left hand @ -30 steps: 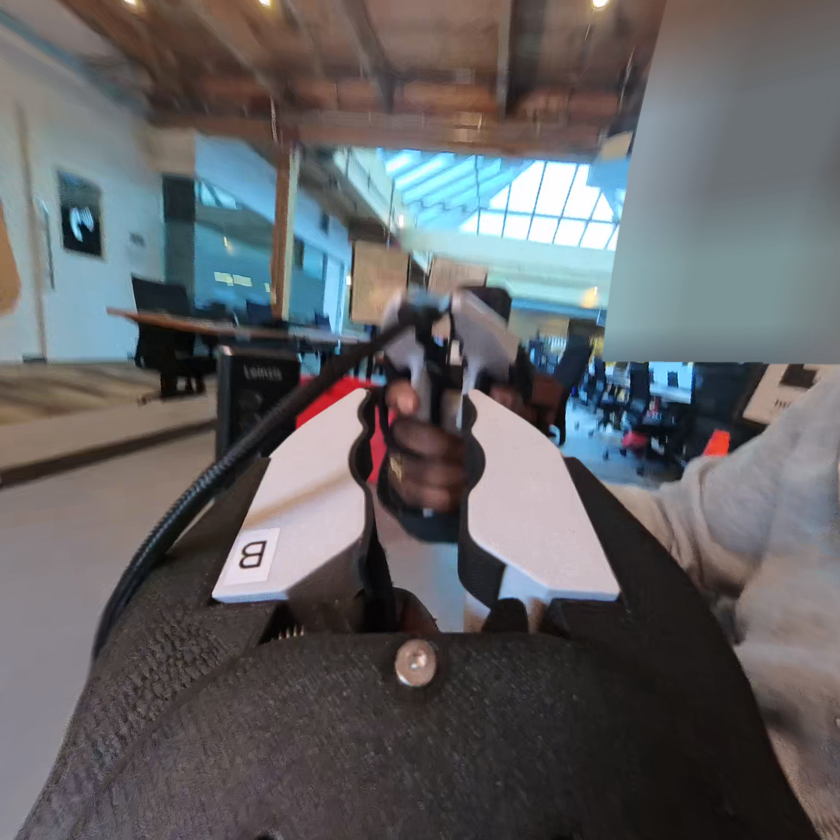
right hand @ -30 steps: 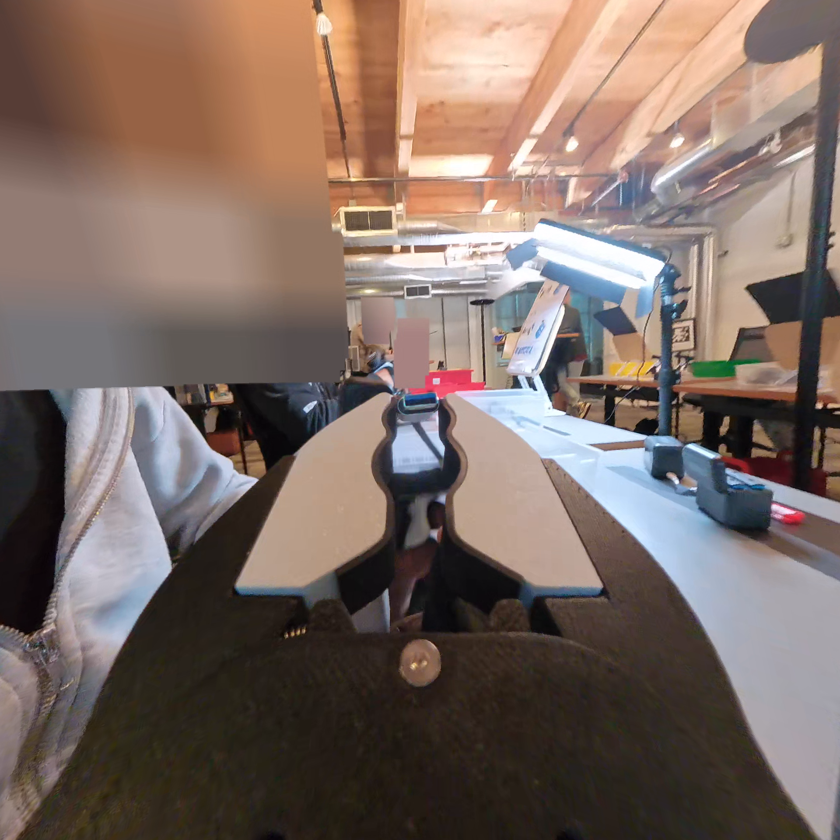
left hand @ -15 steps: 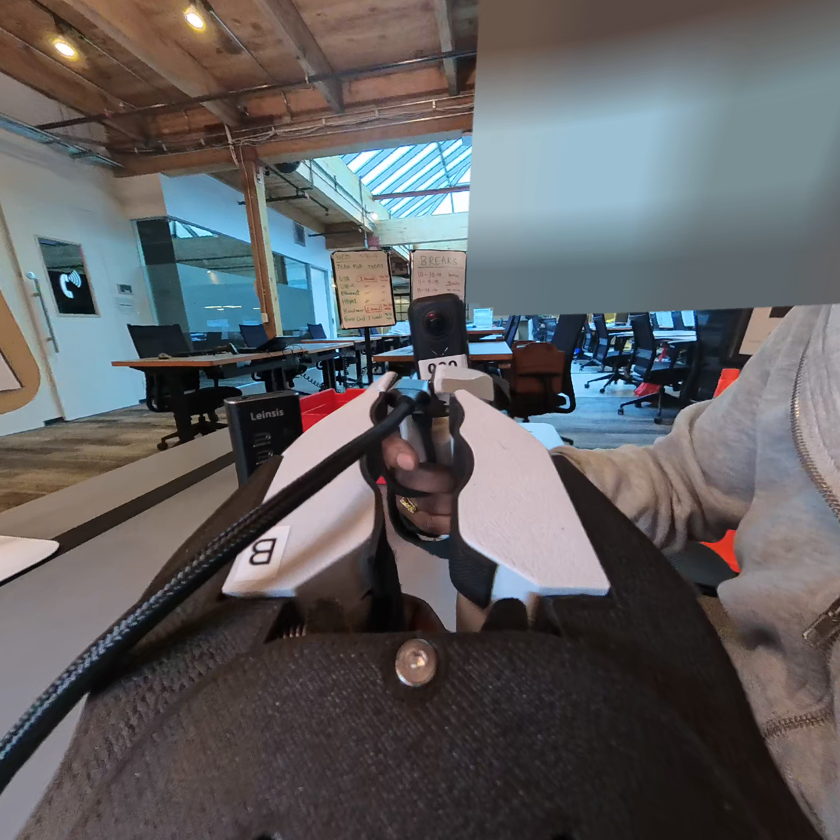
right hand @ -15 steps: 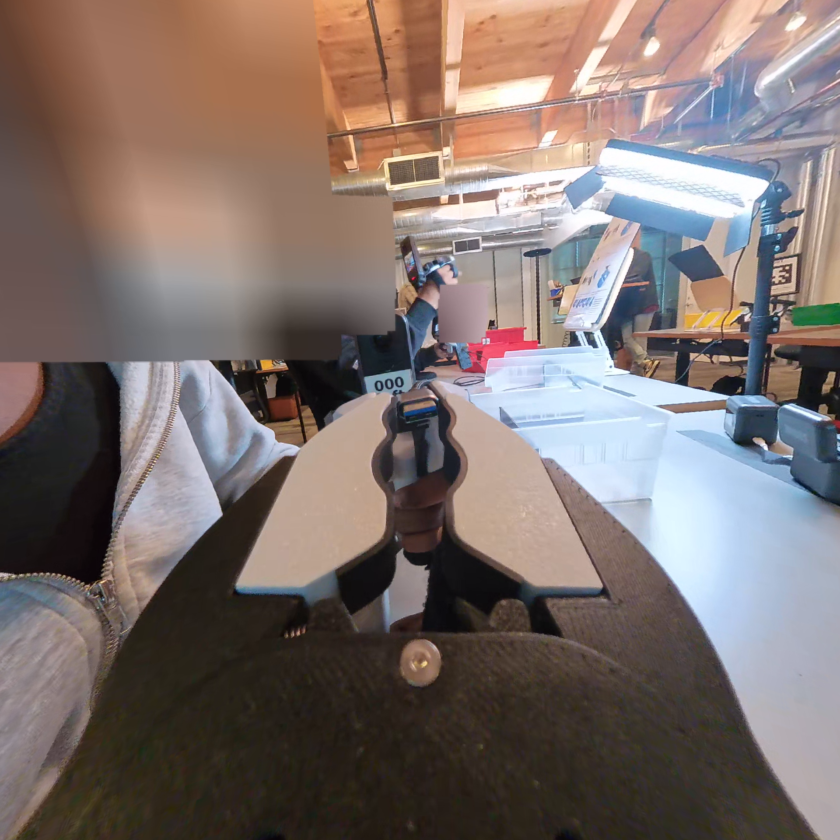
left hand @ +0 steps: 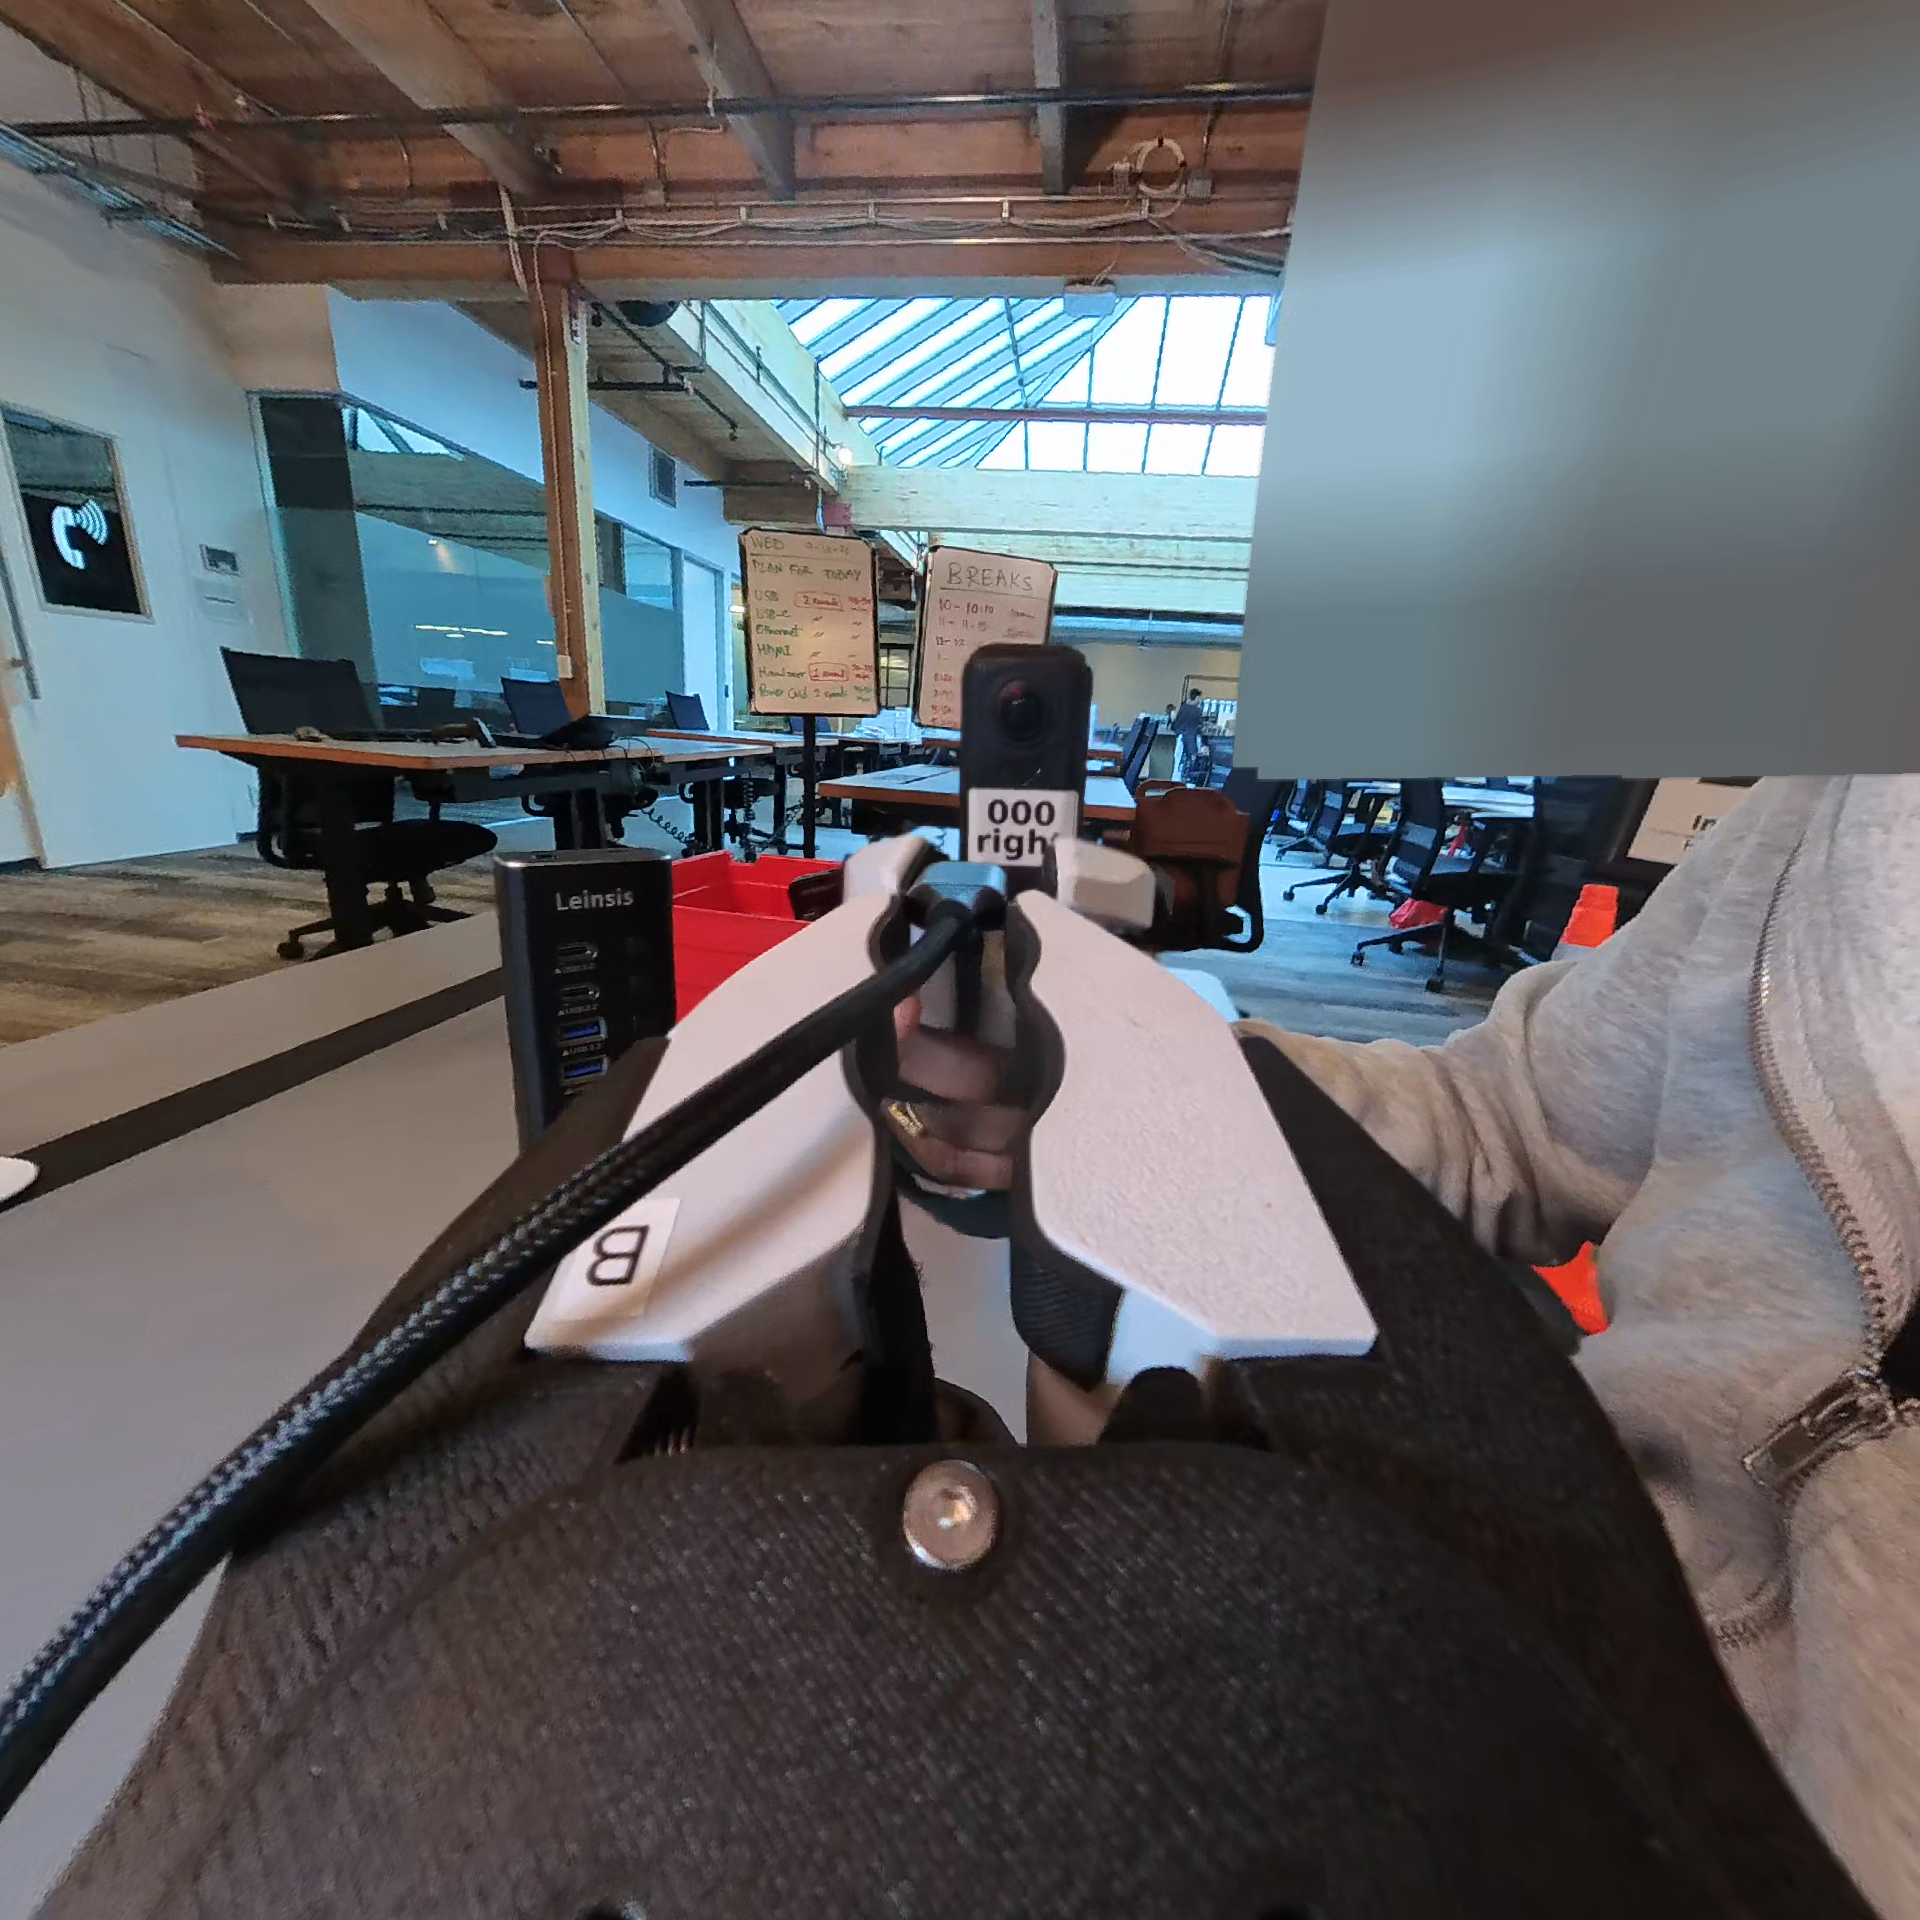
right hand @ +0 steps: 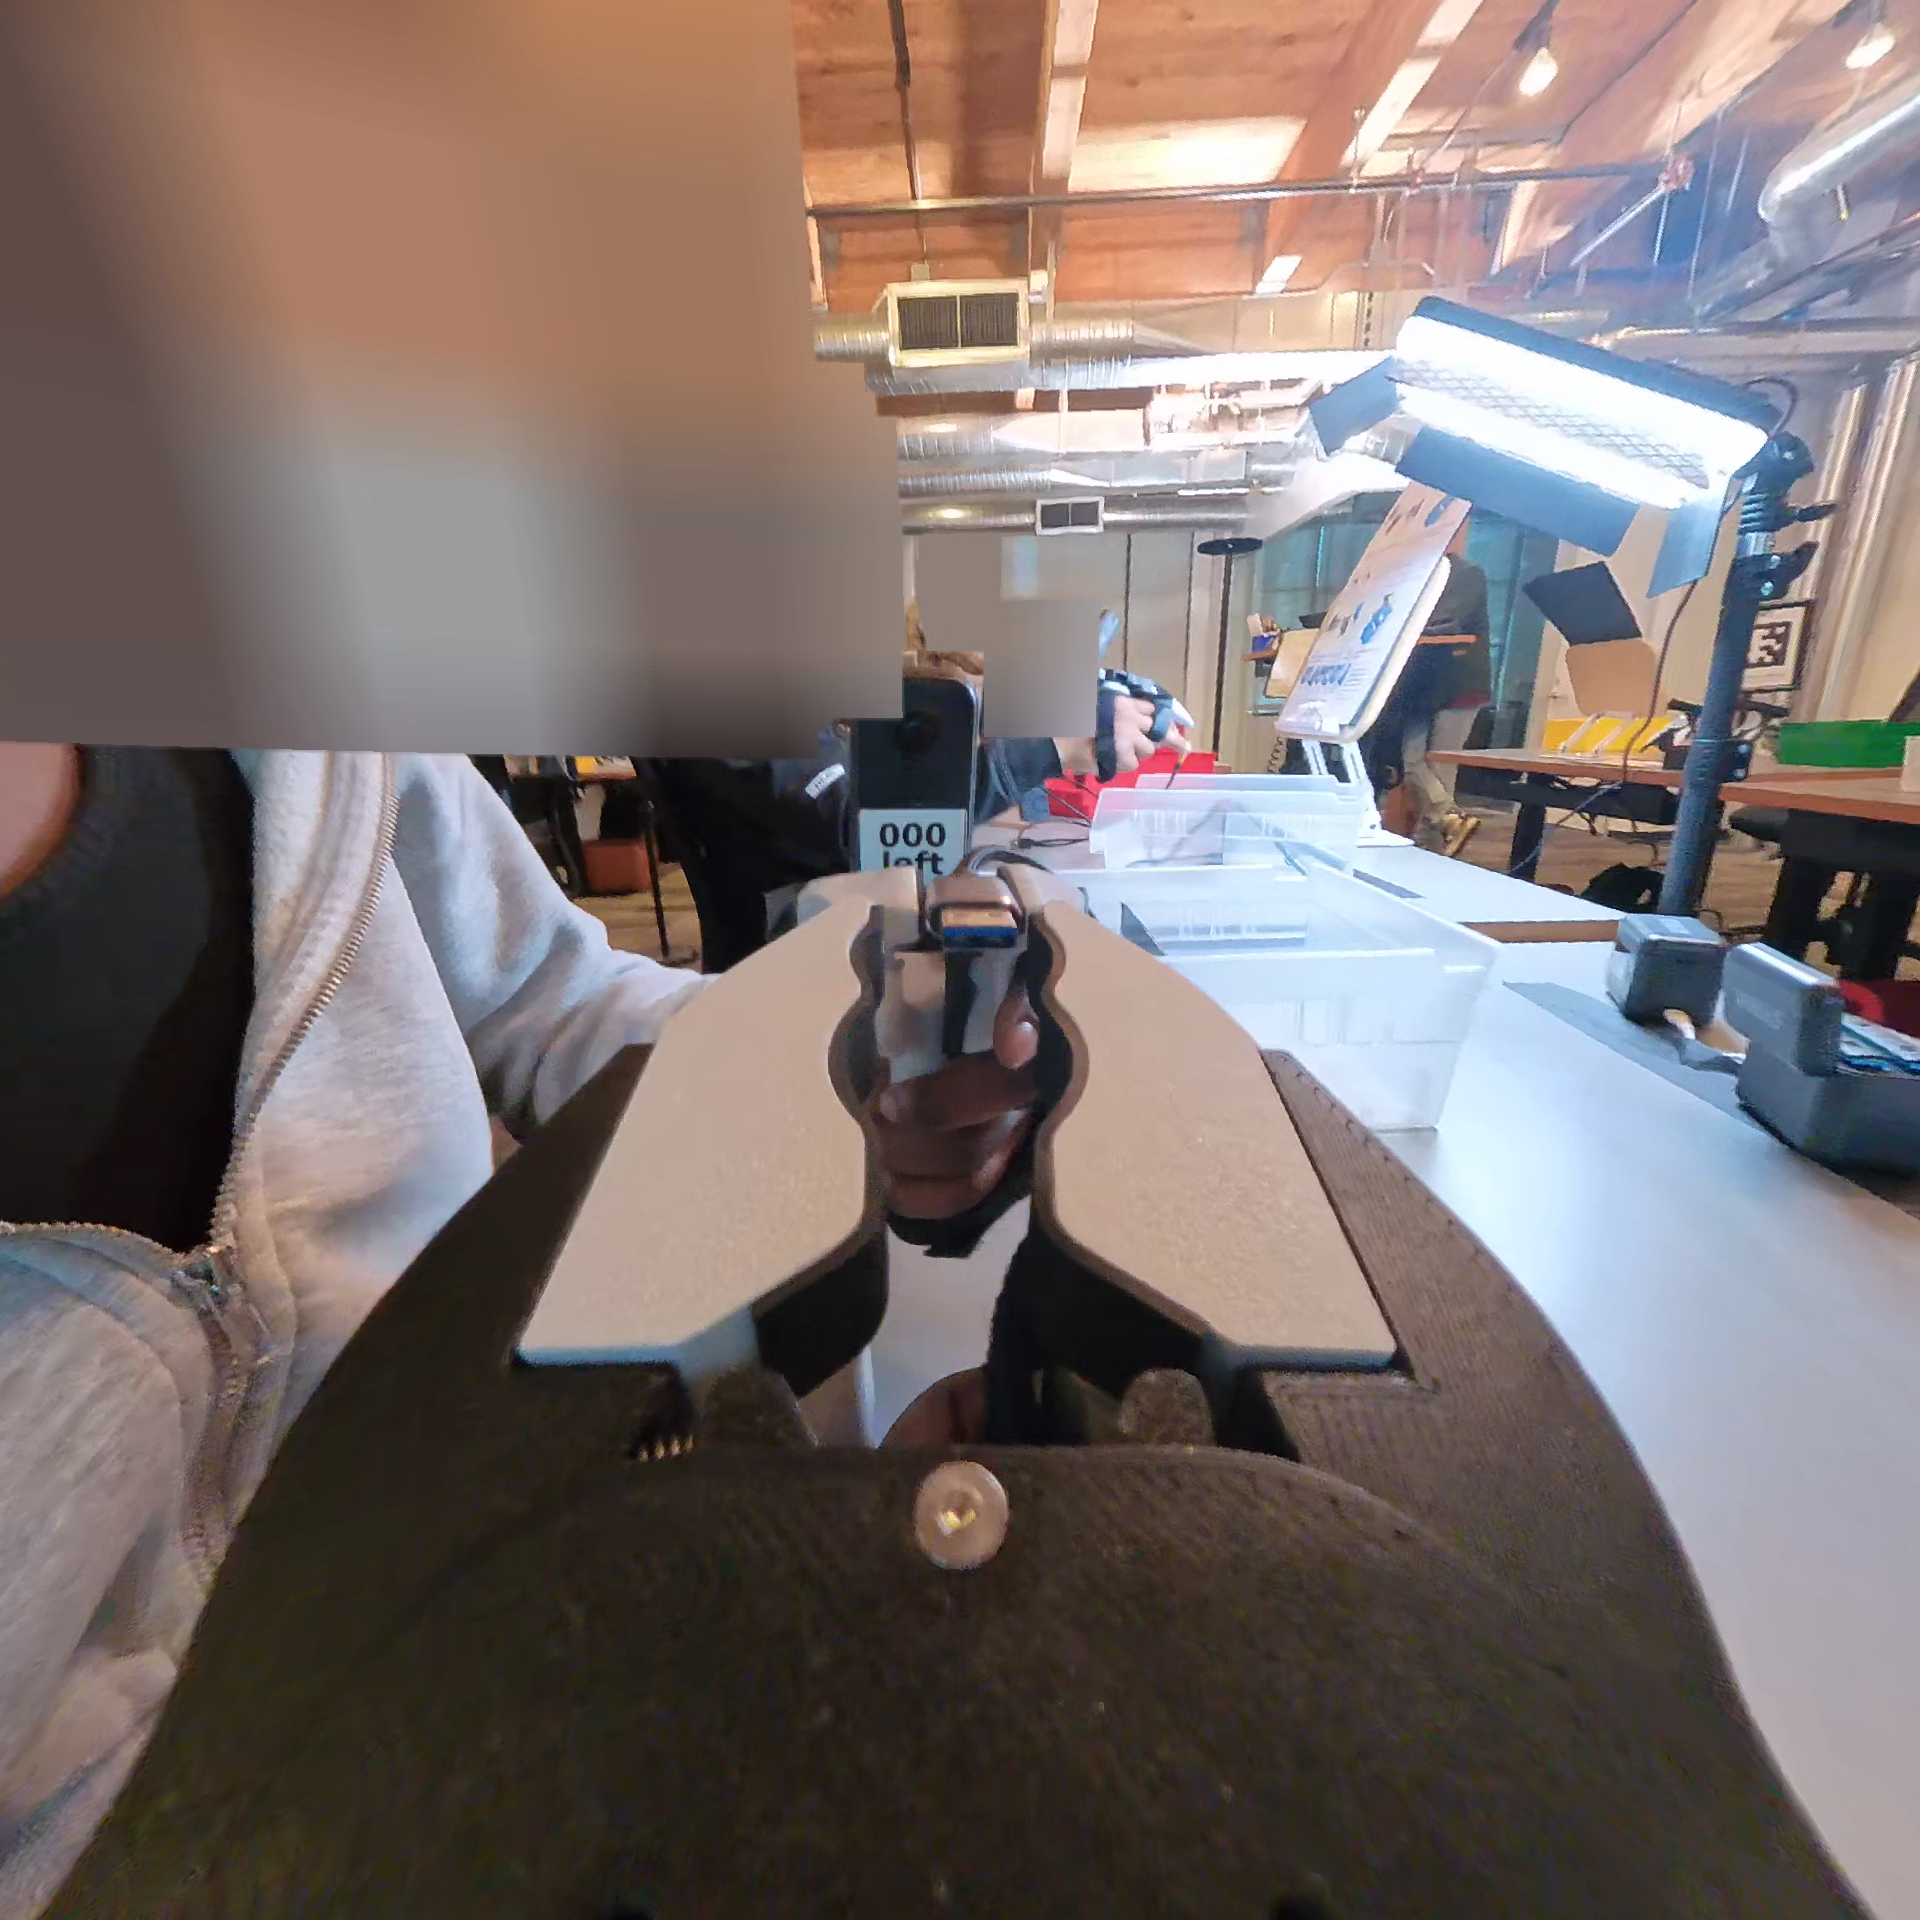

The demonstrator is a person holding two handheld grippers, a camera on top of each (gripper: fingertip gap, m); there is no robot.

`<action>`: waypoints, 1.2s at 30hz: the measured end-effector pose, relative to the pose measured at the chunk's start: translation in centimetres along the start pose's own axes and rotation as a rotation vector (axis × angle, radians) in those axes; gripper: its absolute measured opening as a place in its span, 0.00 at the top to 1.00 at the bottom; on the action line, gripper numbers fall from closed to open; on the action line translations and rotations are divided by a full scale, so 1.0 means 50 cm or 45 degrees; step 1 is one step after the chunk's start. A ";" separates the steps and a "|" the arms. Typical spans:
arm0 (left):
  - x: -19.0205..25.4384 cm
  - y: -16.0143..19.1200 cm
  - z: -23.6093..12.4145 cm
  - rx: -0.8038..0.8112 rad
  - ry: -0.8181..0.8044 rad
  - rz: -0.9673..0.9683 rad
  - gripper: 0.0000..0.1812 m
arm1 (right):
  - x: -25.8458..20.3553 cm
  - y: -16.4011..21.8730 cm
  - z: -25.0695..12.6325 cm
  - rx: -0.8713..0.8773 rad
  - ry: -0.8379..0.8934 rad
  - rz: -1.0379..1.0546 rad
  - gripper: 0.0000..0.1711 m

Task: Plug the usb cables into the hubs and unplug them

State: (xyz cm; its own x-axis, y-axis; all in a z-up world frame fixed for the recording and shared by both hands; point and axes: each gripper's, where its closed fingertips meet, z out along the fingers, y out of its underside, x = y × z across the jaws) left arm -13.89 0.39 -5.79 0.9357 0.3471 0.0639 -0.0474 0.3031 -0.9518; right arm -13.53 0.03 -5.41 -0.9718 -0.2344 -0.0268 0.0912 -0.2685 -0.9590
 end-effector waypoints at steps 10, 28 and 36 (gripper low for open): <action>0.003 -0.009 -0.003 0.032 0.009 0.013 0.90 | 0.000 -0.008 -0.003 0.031 0.002 0.009 0.91; 0.021 -0.004 0.001 -0.003 0.064 0.017 0.88 | -0.014 0.004 -0.001 -0.026 -0.062 0.008 0.93; 0.017 0.000 0.001 -0.012 0.050 0.009 0.89 | -0.011 0.007 -0.002 -0.042 -0.059 0.018 0.93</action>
State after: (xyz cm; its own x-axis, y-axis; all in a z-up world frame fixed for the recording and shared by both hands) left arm -13.13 0.72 -5.70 0.9483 0.3139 0.0456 -0.0509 0.2925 -0.9549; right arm -12.98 0.15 -5.75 -0.9593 -0.2809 -0.0278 0.0965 -0.2341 -0.9674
